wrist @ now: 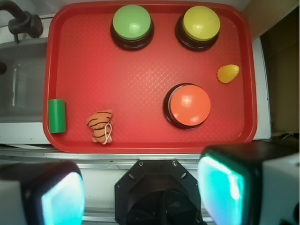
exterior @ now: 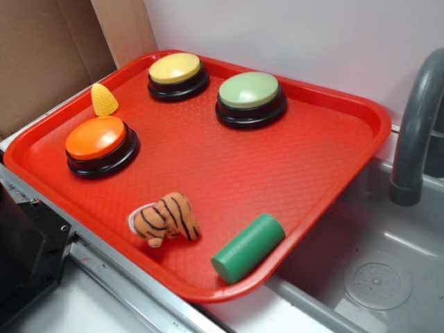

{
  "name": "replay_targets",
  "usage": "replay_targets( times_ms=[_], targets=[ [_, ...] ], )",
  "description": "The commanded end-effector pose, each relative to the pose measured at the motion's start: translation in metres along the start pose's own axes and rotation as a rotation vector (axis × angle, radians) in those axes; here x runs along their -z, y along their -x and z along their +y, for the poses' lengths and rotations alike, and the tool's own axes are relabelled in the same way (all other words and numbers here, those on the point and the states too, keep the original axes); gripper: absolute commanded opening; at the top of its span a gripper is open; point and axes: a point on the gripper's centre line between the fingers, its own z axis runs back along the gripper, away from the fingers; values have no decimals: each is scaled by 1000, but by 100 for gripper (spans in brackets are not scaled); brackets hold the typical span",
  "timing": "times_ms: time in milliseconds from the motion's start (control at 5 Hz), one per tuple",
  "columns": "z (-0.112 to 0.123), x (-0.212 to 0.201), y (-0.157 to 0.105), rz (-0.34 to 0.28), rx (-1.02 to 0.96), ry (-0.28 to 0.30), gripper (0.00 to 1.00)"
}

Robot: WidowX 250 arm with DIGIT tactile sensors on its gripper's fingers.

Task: Push the orange button.

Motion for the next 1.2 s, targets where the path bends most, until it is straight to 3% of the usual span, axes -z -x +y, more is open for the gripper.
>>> replay_targets(
  times_ms=[0,200,400,600,800,1000],
  targets=[
    [0,0,0,0,0,0,100],
    [40,37,-46,88,53,-52,100],
    [44,77,-66,114,183,-89,100],
    [54,125,-59,76,251,-43,100],
    [58,174,-48,85,270,-33,100],
    [66,196,-40,48,278,-25,100]
  ],
)
